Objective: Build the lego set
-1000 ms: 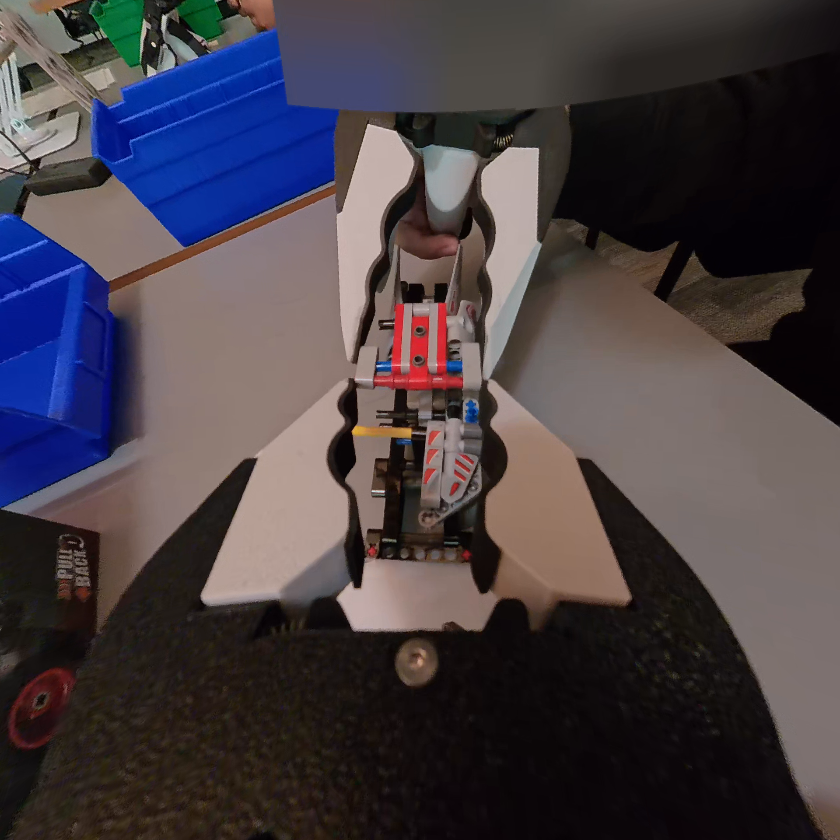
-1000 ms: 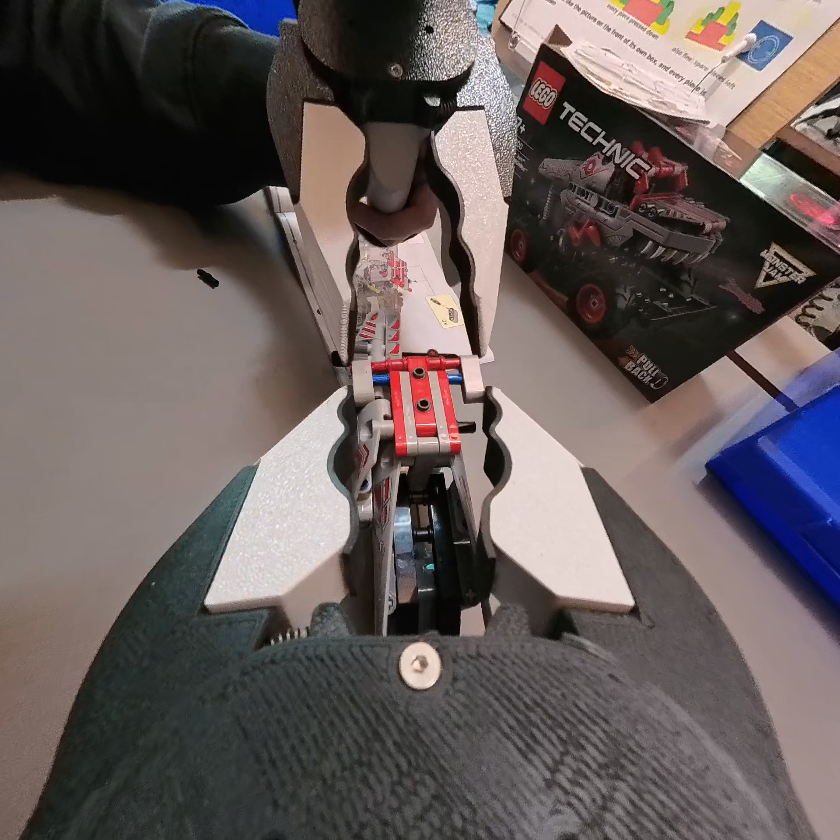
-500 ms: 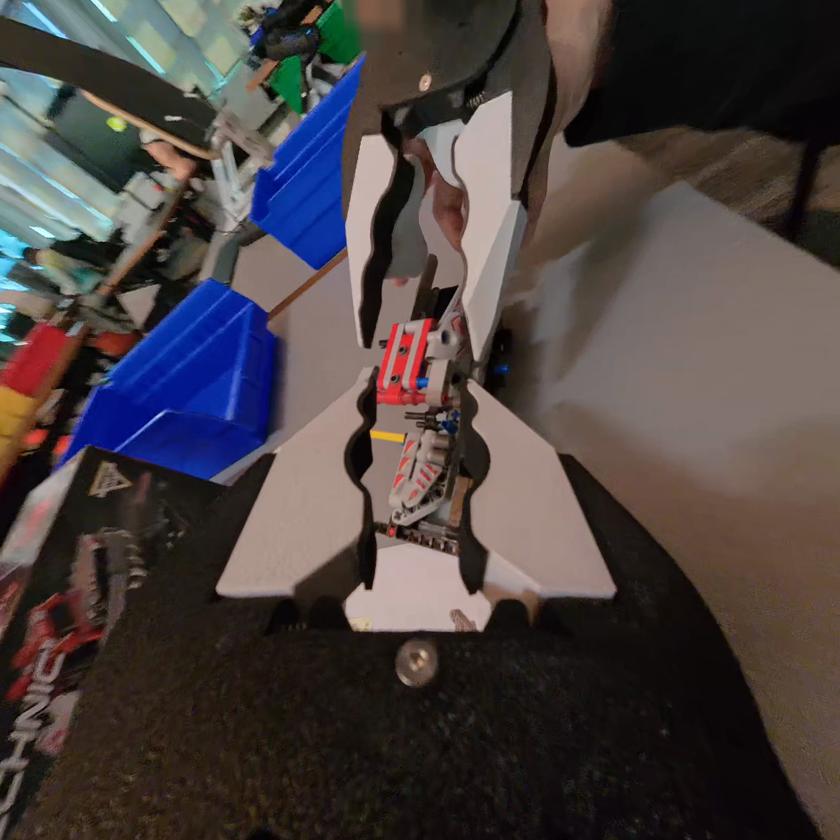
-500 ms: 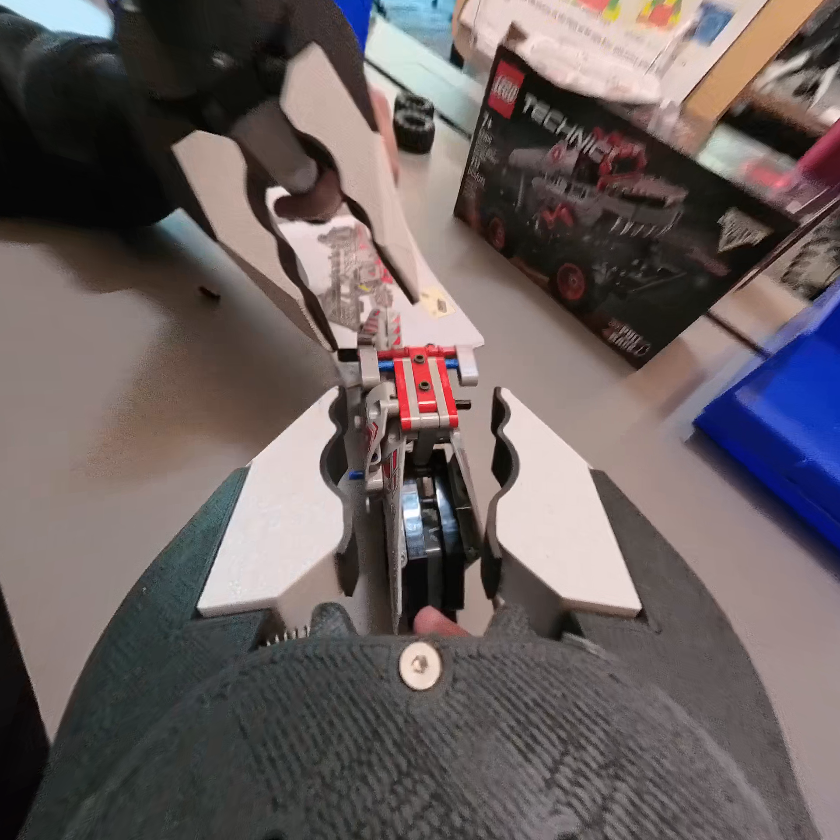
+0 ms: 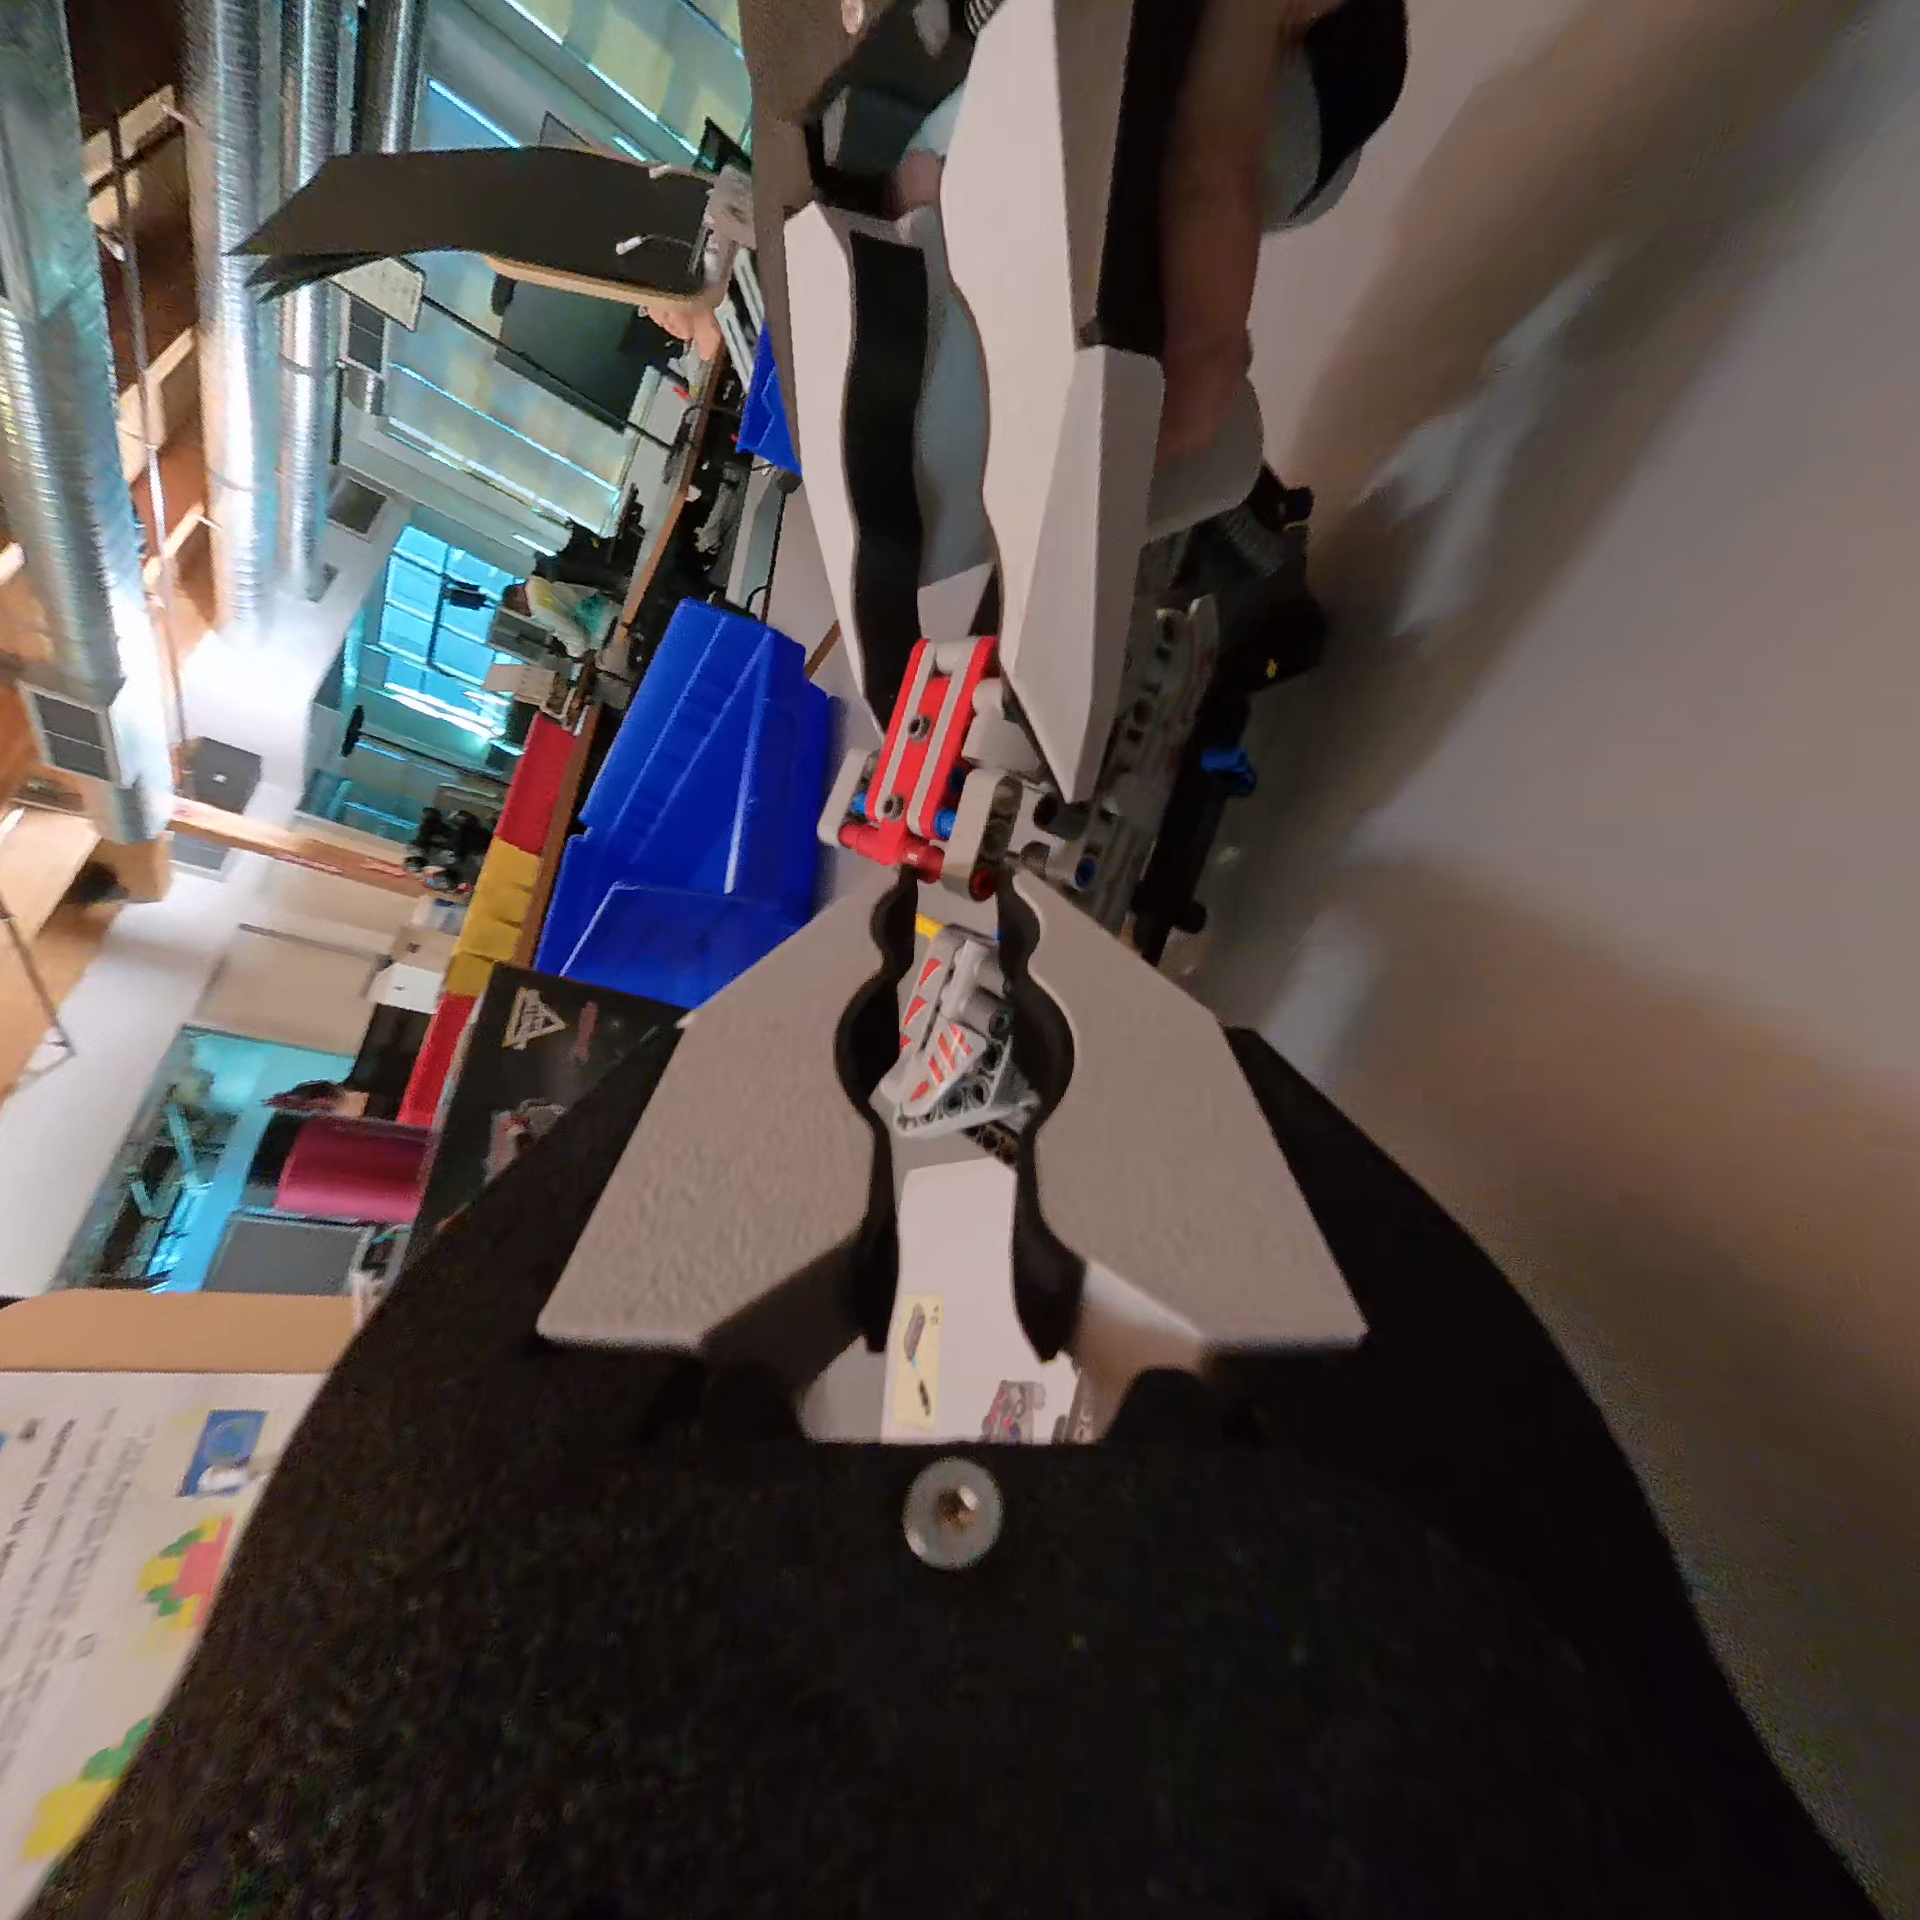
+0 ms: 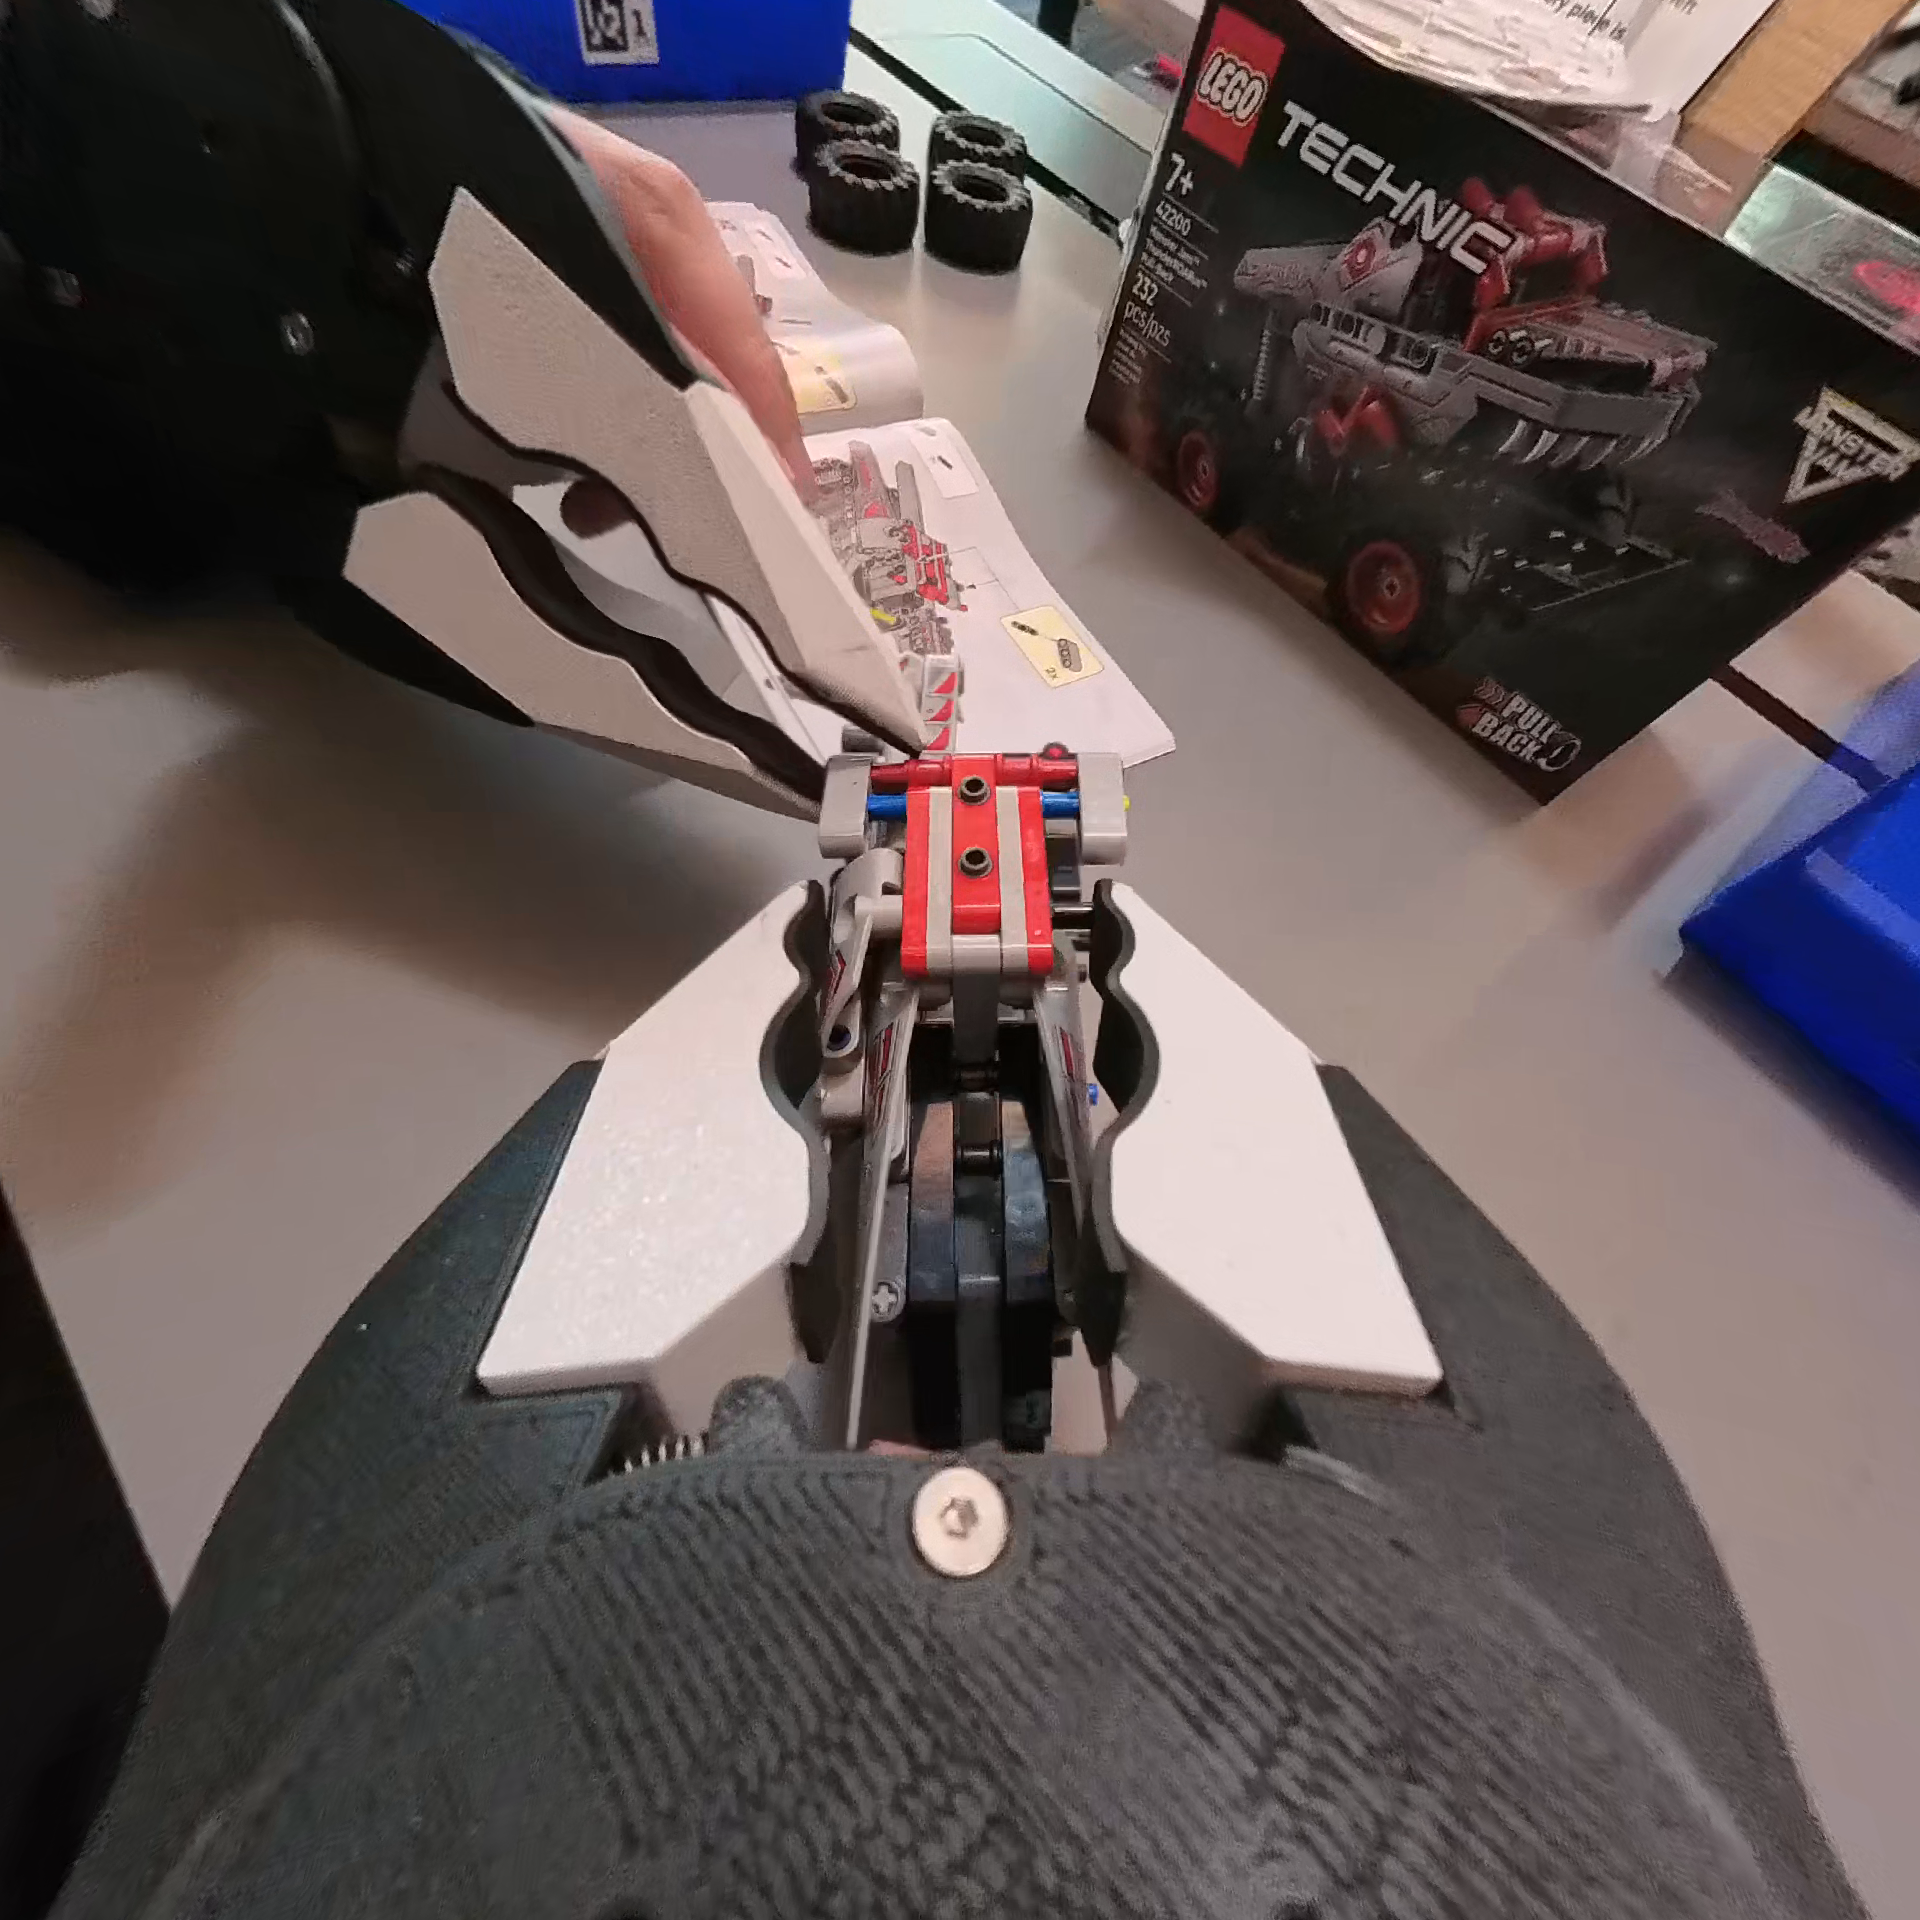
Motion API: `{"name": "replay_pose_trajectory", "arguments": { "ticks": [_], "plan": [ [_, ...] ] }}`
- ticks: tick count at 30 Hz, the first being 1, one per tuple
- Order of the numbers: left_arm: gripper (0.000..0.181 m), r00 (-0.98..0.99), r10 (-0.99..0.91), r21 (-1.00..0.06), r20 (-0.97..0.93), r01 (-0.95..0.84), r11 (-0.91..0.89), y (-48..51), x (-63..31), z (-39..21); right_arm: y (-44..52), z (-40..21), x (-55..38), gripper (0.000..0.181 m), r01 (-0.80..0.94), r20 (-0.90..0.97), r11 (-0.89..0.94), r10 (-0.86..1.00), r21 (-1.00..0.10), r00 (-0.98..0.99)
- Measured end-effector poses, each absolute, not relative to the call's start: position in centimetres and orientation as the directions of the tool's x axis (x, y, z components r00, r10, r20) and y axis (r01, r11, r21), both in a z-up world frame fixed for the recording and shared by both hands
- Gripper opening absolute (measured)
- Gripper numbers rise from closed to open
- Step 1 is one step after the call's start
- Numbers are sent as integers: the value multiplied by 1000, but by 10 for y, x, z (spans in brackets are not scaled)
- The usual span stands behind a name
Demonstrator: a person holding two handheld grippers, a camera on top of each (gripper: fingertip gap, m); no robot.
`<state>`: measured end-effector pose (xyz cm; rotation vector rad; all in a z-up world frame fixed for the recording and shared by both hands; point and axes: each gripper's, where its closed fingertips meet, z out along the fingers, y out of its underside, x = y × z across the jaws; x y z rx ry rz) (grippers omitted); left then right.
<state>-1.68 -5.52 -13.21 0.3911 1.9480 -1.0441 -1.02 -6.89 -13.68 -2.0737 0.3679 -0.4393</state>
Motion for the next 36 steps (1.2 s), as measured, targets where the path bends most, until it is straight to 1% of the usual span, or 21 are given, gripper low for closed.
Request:
{"name": "replay_pose_trajectory", "arguments": {
  "ticks": [3, 5, 7, 9, 12, 15, 18, 20, 22, 23, 25, 26, 29, 30, 31, 32, 33, 34, 36],
  "plan": [
    [8, -573, -129, -521, -810, 601, 606, -54, -19, -132, -69, -136, -14, 49, -141, 119, -483, -470, -864, 875],
    [14, -594, -144, -549, -791, 586, 596, -54, -20, -131, -68, -136, -17, 49, -158, 101, -464, -485, -872, 869],
    [19, -647, -178, -602, -741, 524, 603, -52, -16, -133, -69, -136, -18, 49, -177, 88, -450, -508, -875, 857],
    [19, -730, -224, -694, -646, 438, 572, -50, -20, -134, -70, -136, -19, 49, -209, 74, -435, -549, -876, 832],
    [19, -857, -299, -841, -419, 243, 483, -45, -34, -136, -74, -136, -21, 49, -273, 36, -362, -656, -891, 754],
    [17, -938, -329, -941, -112, -6, 338, -42, -53, -135, -75, -133, -31, 46, -321, -29, -275, -717, -906, 697],
    [15, -934, -322, -952, 153, -226, 204, -41, -64, -132, -58, -127, -61, 38, -370, -144, -248, -626, -895, 767],
    [16, -911, -305, -932, 277, -332, 148, -42, -68, -133, -57, -124, -69, 40, -367, -141, -265, -608, -892, 781],
    [17, -902, -298, -928, 313, -357, 105, -42, -66, -134, -64, -125, -64, 44, -319, -69, -294, -628, -901, 775],
    [18, -901, -294, -928, 320, -360, 94, -42, -64, -133, -65, -124, -62, 46, -303, -65, -289, -618, -908, 783],
    [22, -895, -295, -922, 335, -376, 93, -41, -63, -134, -60, -126, -63, 42, -308, -102, -275, -573, -911, 813],
    [23, -897, -293, -924, 331, -372, 95, -41, -62, -134, -55, -125, -67, 44, -298, -109, -279, -538, -913, 836],
    [18, -910, -254, -928, 327, -359, 94, -41, -67, -134, -45, -125, -73, 49, -251, -66, -321, -490, -913, 869],
    [14, -915, -232, -928, 330, -360, 101, -41, -70, -135, -45, -131, -72, 48, -259, -52, -362, -494, -896, 868],
    [13, -918, -220, -925, 330, -361, 117, -41, -71, -136, -46, -137, -71, 39, -269, -43, -399, -493, -877, 869],
    [13, -923, -213, -925, 322, -354, 137, -39, -73, -137, -43, -140, -73, 36, -277, -58, -406, -475, -871, 878],
    [14, -930, -204, -926, 304, -339, 167, -37, -75, -139, -38, -141, -77, 28, -289, -83, -404, -457, -868, 886],
    [14, -940, -192, -926, 282, -319, 201, -35, -77, -141, -36, -143, -79, 28, -288, -78, -414, -454, -864, 888],
    [16, -960, -152, -918, 236, -272, 290, -30, -85, -148, -32, -148, -83, 27, -208, 21, -477, -431, -854, 902]
  ]
}}
